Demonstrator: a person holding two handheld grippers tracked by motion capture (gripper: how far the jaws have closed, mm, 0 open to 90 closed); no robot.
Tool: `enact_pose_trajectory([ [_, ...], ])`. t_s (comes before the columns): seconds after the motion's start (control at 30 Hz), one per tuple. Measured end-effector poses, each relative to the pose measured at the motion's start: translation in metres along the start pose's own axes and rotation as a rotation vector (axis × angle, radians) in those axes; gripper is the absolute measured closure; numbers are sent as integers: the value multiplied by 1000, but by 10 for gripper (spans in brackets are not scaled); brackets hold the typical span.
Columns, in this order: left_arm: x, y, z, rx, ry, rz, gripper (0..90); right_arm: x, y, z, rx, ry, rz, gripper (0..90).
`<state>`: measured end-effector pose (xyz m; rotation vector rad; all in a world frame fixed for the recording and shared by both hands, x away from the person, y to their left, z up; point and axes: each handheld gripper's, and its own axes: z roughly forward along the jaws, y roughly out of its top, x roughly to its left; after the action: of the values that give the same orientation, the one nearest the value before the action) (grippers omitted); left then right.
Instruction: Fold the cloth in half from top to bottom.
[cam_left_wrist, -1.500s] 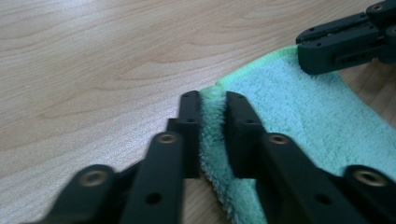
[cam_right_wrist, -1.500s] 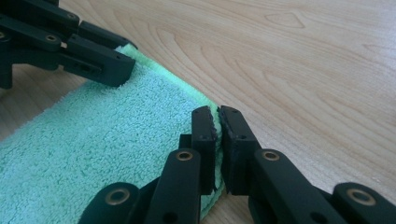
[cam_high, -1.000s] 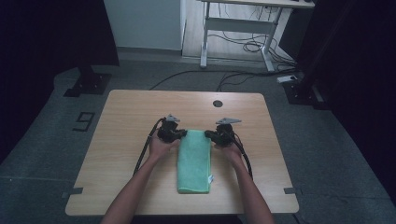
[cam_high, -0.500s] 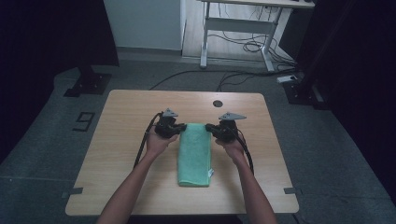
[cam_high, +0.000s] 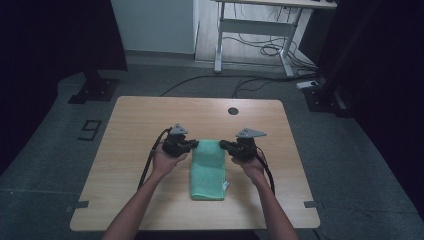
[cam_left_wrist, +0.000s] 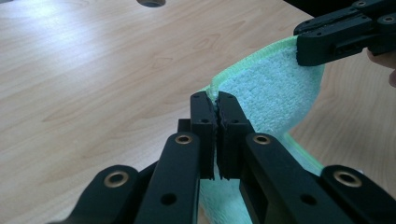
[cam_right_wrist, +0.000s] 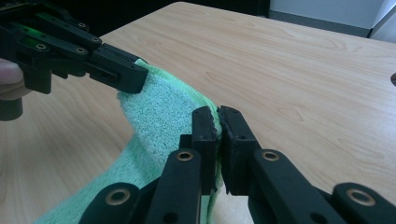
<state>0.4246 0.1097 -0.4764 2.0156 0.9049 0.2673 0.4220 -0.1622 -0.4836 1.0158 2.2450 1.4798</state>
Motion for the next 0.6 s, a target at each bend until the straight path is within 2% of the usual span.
enact_pose_trajectory([
  [0.23, -5, -6, -1, -7, 0, 5, 865, 1, -4, -2, -5, 3, 0, 847],
  [0.43, -10, -12, -6, -19, -7, 13, 863, 9, -9, -8, -29, 35, -17, 843],
  [0.6, -19, -23, -12, -25, -22, 23, 862, 17, -21, -15, -25, 50, -26, 842],
])
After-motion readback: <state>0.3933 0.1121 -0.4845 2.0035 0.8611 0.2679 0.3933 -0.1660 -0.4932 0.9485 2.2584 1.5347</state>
